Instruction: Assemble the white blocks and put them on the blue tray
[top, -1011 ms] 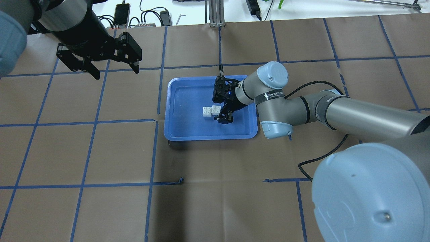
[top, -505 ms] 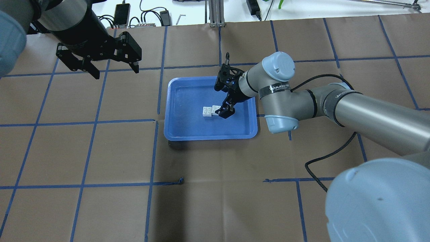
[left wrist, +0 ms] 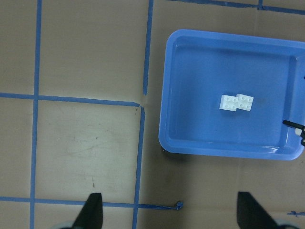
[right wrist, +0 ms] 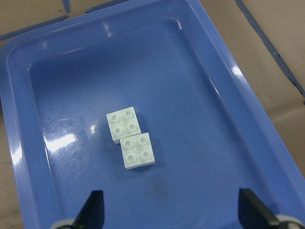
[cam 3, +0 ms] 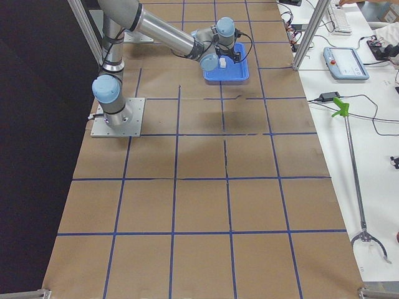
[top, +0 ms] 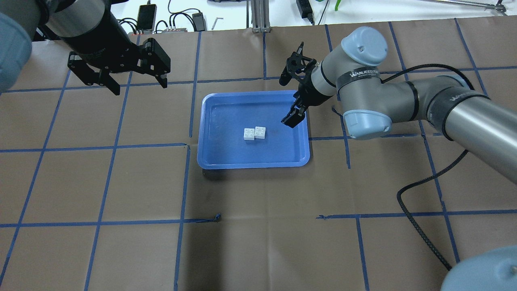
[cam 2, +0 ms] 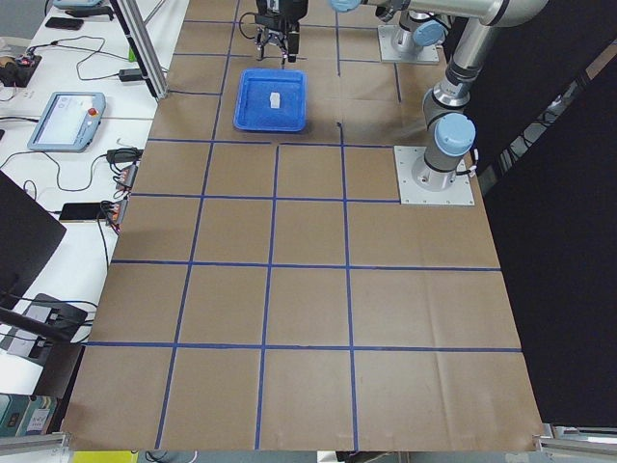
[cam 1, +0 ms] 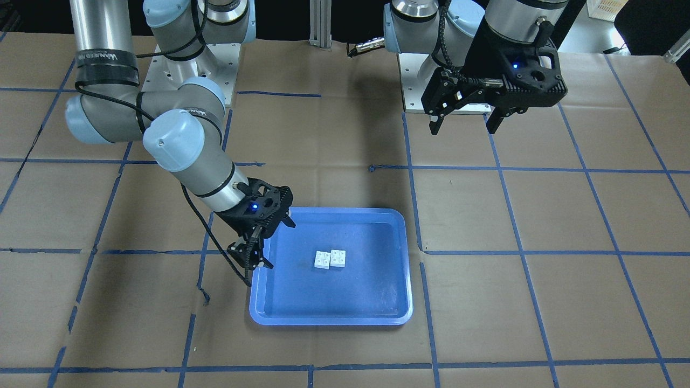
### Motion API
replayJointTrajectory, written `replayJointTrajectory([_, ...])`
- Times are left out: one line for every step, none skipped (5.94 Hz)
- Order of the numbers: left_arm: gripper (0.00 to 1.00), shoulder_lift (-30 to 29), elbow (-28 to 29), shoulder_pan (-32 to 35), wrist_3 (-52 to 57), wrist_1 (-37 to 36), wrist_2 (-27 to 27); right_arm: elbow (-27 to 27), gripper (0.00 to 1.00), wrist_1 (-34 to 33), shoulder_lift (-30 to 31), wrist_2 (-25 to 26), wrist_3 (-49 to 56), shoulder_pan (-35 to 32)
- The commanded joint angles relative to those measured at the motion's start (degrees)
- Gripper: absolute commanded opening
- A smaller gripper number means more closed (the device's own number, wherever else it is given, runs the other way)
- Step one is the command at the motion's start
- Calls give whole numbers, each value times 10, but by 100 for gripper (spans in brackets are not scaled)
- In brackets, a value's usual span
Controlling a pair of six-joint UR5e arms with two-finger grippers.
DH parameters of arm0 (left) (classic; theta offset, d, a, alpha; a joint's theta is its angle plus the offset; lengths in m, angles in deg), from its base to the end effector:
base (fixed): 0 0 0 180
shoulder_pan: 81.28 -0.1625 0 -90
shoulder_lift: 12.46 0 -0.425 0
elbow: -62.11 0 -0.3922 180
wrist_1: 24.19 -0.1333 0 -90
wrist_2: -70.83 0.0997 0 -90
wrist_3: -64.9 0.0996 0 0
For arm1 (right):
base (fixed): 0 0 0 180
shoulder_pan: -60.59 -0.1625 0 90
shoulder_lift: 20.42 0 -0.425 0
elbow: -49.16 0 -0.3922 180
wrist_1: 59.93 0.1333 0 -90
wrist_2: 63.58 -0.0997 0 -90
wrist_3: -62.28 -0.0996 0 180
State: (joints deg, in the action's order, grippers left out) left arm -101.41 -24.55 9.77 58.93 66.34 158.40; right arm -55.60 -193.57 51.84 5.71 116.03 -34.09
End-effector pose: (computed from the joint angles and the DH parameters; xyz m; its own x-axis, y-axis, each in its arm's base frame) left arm -0.1465 -0.4868 0.5249 -0.9954 -0.0827 0.0491 -0.0857 0.9944 -0.0626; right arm 0.2150 -0.5604 0.2844 -0.4834 -0.8740 -0.0494 -0.7947 0.4618 -0.3941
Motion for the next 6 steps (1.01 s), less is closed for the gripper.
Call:
replayJointTrajectory([99, 0, -1, 0, 0, 0, 1, 23, 100, 132, 59, 69, -95, 41])
replayJointTrajectory([99, 0, 0, 0, 0, -1, 1, 56, 100, 215, 75, 112, -189, 58])
replayJointTrajectory([99, 0, 0, 1, 0, -1, 0, 97, 100, 290, 90, 158, -285, 65])
replayJointTrajectory([99, 0, 0, 0, 0, -1, 0, 142, 100, 368, 100, 198, -368, 66])
replayJointTrajectory([99, 0, -1, 0, 0, -1, 1, 182, 100, 440, 112, 198, -429, 69])
replayJointTrajectory([99, -1, 0, 0, 1, -1, 1, 204, 100, 484, 135, 200, -489, 64])
